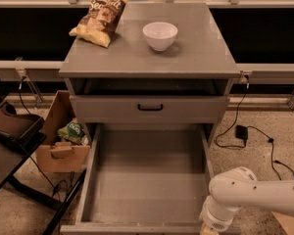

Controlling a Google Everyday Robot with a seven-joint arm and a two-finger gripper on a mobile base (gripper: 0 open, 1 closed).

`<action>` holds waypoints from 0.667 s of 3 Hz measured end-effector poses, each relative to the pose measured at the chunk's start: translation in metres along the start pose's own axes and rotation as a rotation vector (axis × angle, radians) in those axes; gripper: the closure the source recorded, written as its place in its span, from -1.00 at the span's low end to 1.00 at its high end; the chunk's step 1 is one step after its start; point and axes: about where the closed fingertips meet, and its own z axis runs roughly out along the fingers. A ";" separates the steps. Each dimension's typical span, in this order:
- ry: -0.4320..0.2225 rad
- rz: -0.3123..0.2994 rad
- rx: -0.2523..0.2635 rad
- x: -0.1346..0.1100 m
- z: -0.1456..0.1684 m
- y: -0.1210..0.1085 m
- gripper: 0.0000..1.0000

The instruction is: Open middle drawer

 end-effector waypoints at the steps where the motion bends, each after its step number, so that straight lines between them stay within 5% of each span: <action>1: 0.000 0.000 0.000 0.000 0.000 0.000 -0.44; 2: 0.000 0.000 0.000 0.000 0.000 0.000 -0.93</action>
Offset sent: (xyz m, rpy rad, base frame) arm 0.0000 0.0000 0.0000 0.0000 0.0000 0.0000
